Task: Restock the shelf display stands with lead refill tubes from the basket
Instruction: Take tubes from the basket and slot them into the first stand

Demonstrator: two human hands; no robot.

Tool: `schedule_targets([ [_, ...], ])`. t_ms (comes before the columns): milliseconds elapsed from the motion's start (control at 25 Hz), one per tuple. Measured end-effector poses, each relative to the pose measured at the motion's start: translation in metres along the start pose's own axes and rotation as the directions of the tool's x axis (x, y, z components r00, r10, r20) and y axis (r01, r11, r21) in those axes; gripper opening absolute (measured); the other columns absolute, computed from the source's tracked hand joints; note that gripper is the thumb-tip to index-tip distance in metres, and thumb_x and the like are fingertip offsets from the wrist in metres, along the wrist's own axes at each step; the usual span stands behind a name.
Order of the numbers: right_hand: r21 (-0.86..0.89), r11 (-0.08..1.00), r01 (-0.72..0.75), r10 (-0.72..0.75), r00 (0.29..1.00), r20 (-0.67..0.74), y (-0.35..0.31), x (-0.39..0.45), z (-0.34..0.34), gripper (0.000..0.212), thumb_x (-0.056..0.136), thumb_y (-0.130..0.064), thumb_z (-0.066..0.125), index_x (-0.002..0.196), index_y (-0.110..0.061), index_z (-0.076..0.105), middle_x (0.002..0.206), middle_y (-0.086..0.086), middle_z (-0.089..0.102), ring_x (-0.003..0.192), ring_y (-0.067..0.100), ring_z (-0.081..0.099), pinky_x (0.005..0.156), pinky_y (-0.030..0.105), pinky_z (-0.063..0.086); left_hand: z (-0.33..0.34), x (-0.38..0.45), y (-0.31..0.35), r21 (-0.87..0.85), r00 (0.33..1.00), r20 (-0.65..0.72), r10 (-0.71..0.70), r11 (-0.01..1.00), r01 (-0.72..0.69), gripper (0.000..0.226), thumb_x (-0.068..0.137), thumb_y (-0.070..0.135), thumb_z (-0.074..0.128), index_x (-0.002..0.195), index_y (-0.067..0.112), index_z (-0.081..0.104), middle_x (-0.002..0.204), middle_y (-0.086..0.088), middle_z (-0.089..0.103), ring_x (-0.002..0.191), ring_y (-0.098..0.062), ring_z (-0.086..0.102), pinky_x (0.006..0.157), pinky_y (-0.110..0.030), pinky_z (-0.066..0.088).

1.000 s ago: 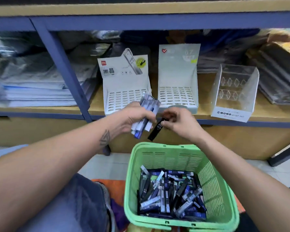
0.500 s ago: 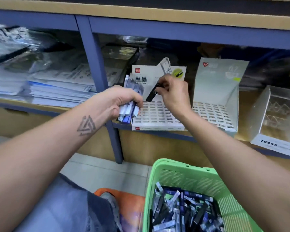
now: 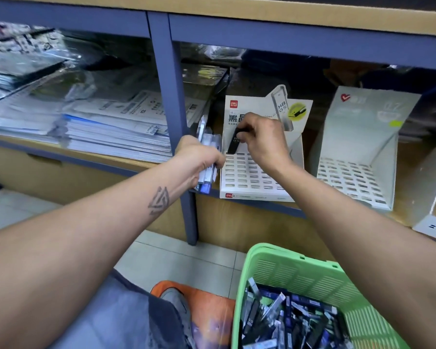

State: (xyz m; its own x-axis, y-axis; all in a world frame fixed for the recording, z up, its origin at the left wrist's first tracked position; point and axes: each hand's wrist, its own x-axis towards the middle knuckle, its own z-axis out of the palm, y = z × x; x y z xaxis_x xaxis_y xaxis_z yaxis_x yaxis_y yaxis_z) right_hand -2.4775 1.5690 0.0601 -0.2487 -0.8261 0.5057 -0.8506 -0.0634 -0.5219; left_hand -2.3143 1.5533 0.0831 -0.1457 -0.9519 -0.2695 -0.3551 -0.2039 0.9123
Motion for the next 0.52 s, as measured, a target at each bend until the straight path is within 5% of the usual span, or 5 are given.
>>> schedule_targets([
  [240,0.002,1.000,0.000,0.000,0.998,0.058,-0.008,0.008,0.001,0.013,0.085,-0.008,0.071,0.093,-0.018,0.073,0.087,0.001,0.073,0.084,0.020,0.067,0.077,0.040,0.055,0.004,0.011,-0.005,0.058,0.997,-0.046,0.064,0.996,-0.061,0.043,0.059,0.007,0.088,0.081,0.010,0.052,0.090,-0.010,0.062,0.091,-0.029,0.066,0.079,-0.039,0.059],
  [520,0.002,1.000,-0.017,0.017,0.994,0.107,-0.007,0.014,0.002,0.013,0.087,-0.006,0.067,0.088,-0.018,0.072,0.083,-0.001,0.072,0.081,0.020,0.069,0.077,0.041,0.057,0.010,0.017,-0.008,0.176,0.996,-0.043,0.075,0.982,-0.066,0.039,0.067,0.011,0.086,0.079,0.012,0.049,0.077,-0.002,0.051,0.069,-0.016,0.052,0.054,-0.025,0.039],
])
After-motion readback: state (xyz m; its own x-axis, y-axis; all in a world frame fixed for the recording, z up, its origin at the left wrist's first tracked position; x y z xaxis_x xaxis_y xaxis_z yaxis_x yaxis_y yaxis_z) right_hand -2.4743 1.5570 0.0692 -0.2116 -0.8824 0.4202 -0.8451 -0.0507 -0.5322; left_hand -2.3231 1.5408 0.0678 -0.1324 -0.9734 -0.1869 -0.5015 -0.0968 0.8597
